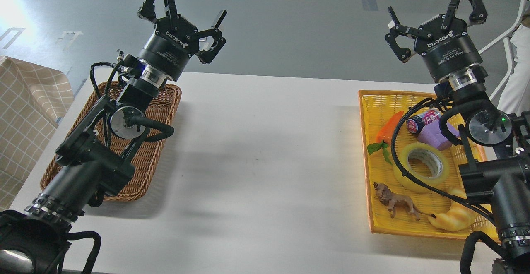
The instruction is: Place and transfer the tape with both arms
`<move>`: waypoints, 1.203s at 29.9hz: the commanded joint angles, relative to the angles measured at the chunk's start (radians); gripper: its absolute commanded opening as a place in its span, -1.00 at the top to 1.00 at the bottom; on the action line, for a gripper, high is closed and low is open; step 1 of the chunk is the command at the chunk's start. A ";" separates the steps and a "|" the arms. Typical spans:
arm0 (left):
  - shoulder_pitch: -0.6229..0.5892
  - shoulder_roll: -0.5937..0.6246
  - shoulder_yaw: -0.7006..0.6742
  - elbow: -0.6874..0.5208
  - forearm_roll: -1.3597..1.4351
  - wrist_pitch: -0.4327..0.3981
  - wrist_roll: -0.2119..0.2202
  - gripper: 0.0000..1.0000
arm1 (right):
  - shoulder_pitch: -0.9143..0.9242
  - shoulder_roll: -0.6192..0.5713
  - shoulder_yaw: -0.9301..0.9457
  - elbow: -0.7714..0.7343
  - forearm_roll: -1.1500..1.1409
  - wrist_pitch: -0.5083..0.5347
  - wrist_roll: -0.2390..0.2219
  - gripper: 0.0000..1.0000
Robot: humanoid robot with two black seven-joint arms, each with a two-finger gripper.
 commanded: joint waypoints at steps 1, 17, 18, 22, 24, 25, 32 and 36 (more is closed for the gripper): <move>-0.001 0.000 0.000 -0.001 0.000 0.000 0.000 -0.95 | 0.000 0.000 0.000 0.000 0.000 0.000 0.000 -1.00; -0.001 0.000 -0.002 -0.002 0.000 0.000 -0.002 -0.95 | -0.003 0.000 0.000 0.002 0.000 0.000 0.000 -1.00; -0.001 0.000 -0.002 -0.002 0.000 0.000 -0.002 -0.95 | -0.003 0.000 -0.002 0.002 0.000 0.000 0.000 -1.00; -0.001 -0.002 0.000 -0.002 0.000 0.000 -0.002 -0.95 | -0.003 -0.002 0.000 0.002 0.000 0.000 0.000 -1.00; -0.001 -0.002 0.000 -0.002 0.000 0.000 -0.002 -0.95 | -0.003 0.000 0.000 0.002 0.000 0.000 0.000 -1.00; -0.001 -0.003 0.000 -0.002 0.000 0.000 -0.002 -0.95 | -0.003 -0.002 0.000 0.002 0.000 0.000 0.000 -1.00; -0.001 -0.003 0.002 -0.002 0.000 0.000 0.000 -0.95 | -0.003 -0.002 0.000 0.000 0.000 0.000 0.000 -1.00; -0.001 -0.002 0.002 -0.002 0.000 0.000 0.000 -0.95 | -0.003 -0.002 0.000 0.000 0.000 0.000 0.000 -1.00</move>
